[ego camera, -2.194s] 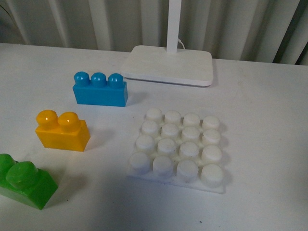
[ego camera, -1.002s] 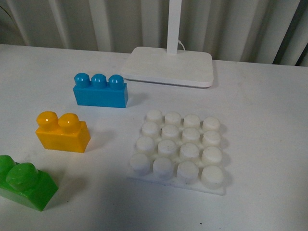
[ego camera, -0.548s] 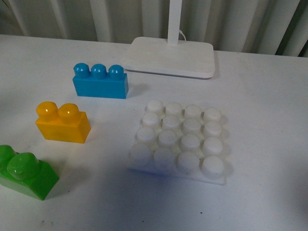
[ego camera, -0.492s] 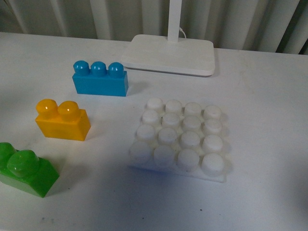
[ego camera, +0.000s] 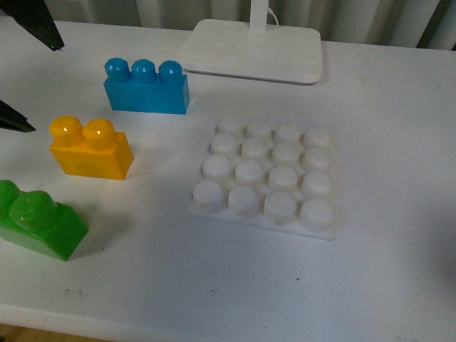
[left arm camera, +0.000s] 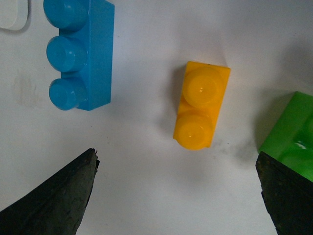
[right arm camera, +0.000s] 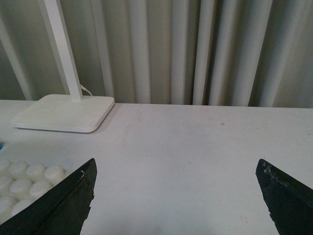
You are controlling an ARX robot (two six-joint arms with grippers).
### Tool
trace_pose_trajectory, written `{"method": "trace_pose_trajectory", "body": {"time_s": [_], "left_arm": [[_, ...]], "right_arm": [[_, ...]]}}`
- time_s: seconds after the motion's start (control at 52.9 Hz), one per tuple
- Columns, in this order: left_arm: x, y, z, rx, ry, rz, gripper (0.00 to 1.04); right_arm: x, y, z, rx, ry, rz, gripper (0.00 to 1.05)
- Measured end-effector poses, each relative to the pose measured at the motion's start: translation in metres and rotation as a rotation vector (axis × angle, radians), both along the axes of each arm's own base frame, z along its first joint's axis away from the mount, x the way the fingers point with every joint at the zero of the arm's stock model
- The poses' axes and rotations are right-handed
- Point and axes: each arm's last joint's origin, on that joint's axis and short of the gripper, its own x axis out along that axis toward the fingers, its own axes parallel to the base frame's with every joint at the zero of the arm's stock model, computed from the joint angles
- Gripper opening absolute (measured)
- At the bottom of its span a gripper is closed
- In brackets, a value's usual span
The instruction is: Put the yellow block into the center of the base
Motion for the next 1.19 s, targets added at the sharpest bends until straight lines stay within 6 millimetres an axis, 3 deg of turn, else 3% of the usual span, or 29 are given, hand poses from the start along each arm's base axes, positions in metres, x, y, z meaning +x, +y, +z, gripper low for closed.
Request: {"method": "trace_pose_trajectory", "body": {"time_s": [0.113, 0.34, 0.737, 0.983, 1.097, 1.191], "left_arm": [[0.014, -0.014, -0.008, 0.025, 0.041, -0.045, 0.98], [0.021, -0.034, -0.031, 0.070, 0.112, -0.111, 0.98], [0.027, -0.038, -0.048, 0.113, 0.152, -0.124, 0.98], [0.028, -0.036, -0.052, 0.134, 0.160, -0.121, 0.47], [0.028, -0.035, -0.052, 0.134, 0.166, -0.118, 0.32], [0.027, -0.034, -0.051, 0.132, 0.169, -0.116, 0.30]], "right_arm": [[0.000, 0.000, 0.000, 0.000, 0.000, 0.000, 0.96], [0.000, 0.000, 0.000, 0.000, 0.000, 0.000, 0.96], [0.000, 0.000, 0.000, 0.000, 0.000, 0.000, 0.96], [0.000, 0.000, 0.000, 0.000, 0.000, 0.000, 0.96], [0.000, 0.000, 0.000, 0.000, 0.000, 0.000, 0.96], [0.000, 0.000, 0.000, 0.000, 0.000, 0.000, 0.96]]}}
